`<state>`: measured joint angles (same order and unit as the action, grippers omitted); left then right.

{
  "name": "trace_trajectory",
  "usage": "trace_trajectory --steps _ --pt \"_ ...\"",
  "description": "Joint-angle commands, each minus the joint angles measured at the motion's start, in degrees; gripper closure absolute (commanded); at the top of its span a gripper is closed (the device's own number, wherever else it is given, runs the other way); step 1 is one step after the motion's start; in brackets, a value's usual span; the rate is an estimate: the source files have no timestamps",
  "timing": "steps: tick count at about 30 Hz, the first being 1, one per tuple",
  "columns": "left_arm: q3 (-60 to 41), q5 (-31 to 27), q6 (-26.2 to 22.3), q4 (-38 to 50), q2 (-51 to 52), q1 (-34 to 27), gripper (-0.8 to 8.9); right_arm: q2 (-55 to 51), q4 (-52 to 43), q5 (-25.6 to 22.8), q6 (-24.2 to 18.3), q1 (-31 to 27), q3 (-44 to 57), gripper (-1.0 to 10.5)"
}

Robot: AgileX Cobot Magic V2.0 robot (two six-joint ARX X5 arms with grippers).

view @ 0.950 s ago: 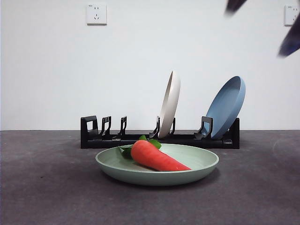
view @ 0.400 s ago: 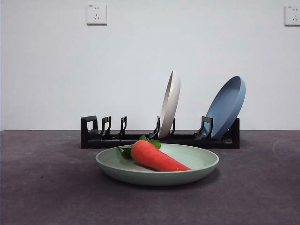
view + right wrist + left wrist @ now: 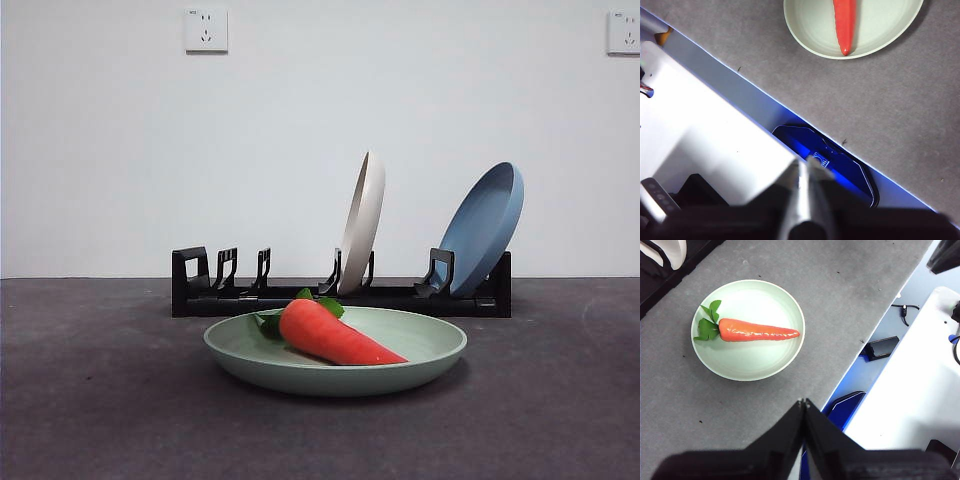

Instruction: Take the green plate from the plate rack,put the plate on the table,take the carrot from the table,put the carrot in the plate

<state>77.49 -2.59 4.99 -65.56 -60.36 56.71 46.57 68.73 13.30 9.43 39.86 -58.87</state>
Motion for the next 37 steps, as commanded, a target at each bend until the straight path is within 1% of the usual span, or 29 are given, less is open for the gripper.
trace_trajectory --steps 1,10,13,15,16,19,22,26,30,32,37 --pt "-0.26 -0.2 -0.26 0.0 -0.09 0.15 8.15 -0.15 -0.24 -0.13 -0.31 0.11 0.2 9.5" --pt "-0.26 -0.26 -0.26 0.11 -0.09 0.15 8.15 -0.15 -0.24 -0.13 -0.31 0.11 0.2 9.5" --pt "-0.26 -0.81 -0.31 1.4 0.31 -0.22 8.15 -0.13 -0.24 -0.13 -0.31 0.11 0.2 9.5" --pt "-0.26 -2.69 -1.53 2.89 1.14 -1.51 8.15 -0.13 -0.24 -0.13 -0.31 0.11 0.2 9.5" --pt "-0.28 -3.52 -2.95 3.69 1.6 -2.49 8.15 -0.13 -0.24 -0.13 -0.31 0.11 0.2 9.5" --pt "-0.59 -3.41 -9.51 10.36 4.28 -8.35 8.15 -0.13 -0.24 -0.13 -0.31 0.11 0.2 9.5" --pt "-3.06 0.04 -12.72 22.69 8.09 -16.31 8.15 -0.35 -0.24 -0.13 -0.31 0.11 0.2 9.5" --pt "-10.32 4.2 -12.63 38.32 14.78 -28.37 8.15 -0.37 -0.24 -0.13 -0.31 0.11 0.2 9.5" --pt "-21.51 4.17 -12.59 50.34 22.97 -37.62 8.15 -0.48 -0.24 -0.13 -0.31 0.11 0.2 9.5" --pt "-28.48 4.15 -12.59 54.51 27.78 -41.31 8.15 -0.46 -0.24 -0.11 -0.31 0.11 0.2 9.5" --pt "-44.94 4.17 -12.57 60.3 38.32 -47.28 8.15 -0.48 -0.24 -0.13 -0.31 0.11 0.2 9.5"
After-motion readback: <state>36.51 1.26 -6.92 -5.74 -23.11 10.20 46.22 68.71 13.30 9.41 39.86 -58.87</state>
